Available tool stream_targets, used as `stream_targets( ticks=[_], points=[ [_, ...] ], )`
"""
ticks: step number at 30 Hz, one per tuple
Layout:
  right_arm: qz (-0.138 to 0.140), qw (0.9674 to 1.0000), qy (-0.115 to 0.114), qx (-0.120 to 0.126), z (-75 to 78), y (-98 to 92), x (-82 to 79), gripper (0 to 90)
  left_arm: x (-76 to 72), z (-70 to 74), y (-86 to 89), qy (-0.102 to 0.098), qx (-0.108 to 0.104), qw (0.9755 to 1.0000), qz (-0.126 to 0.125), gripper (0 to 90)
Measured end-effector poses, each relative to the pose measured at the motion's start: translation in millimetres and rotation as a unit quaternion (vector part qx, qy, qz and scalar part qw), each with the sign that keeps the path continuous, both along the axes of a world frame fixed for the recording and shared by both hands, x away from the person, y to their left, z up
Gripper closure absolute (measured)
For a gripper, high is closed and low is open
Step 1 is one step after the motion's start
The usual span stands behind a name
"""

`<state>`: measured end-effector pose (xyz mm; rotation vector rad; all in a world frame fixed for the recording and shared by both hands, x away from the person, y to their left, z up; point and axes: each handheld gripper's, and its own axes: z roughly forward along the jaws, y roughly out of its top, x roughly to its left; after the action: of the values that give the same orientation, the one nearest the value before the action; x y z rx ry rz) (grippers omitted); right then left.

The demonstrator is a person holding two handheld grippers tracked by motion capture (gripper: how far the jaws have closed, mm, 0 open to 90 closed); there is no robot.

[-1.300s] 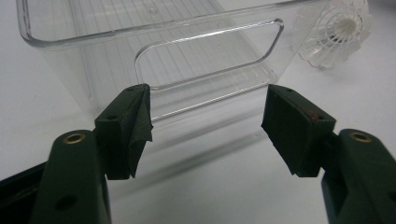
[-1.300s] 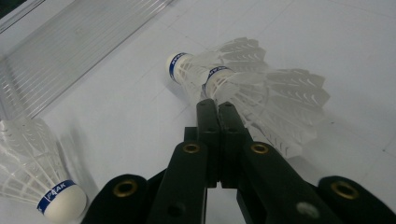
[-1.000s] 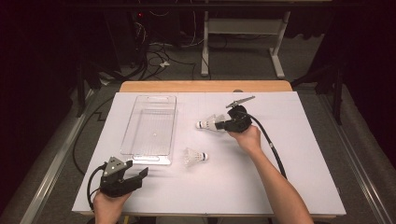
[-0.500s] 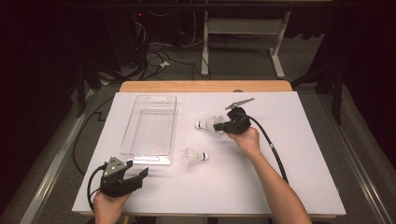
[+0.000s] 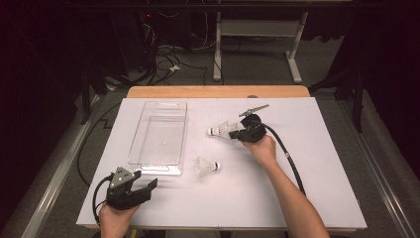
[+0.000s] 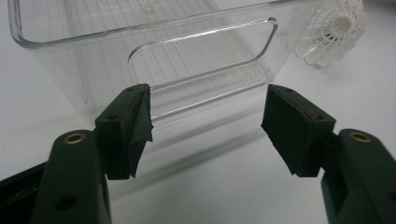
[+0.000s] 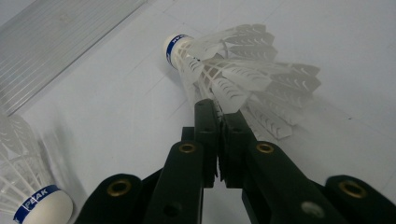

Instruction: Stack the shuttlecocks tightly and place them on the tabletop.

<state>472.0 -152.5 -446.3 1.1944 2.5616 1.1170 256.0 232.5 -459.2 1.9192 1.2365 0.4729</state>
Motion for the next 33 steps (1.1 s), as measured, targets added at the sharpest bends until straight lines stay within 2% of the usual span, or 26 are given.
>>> stream_targets(
  ticks=[6, 20, 25, 33],
  points=[
    [-0.008, 0.9999, -0.007, 0.001, -0.4, 0.1, 0.9, 82.0, 0.6, -0.2, -0.4, 0.001, -0.001, 1.0000, 0.000, 33.7],
    [-0.030, 0.9991, -0.014, -0.025, 2.4, -1.4, -1.8, 60.3, 0.1, 0.2, 0.3, -0.001, -0.001, 1.0000, 0.000, 33.7],
    [-0.034, 0.9988, -0.020, -0.029, 5.3, -1.6, -4.6, 55.1, -0.3, 0.8, 0.1, -0.002, 0.003, 1.0000, -0.003, 33.7],
    [-0.043, 0.9981, -0.032, -0.031, 11.6, -4.7, -8.4, 48.4, -1.1, 1.5, 2.8, -0.005, -0.002, 1.0000, 0.001, 33.7]
  ],
)
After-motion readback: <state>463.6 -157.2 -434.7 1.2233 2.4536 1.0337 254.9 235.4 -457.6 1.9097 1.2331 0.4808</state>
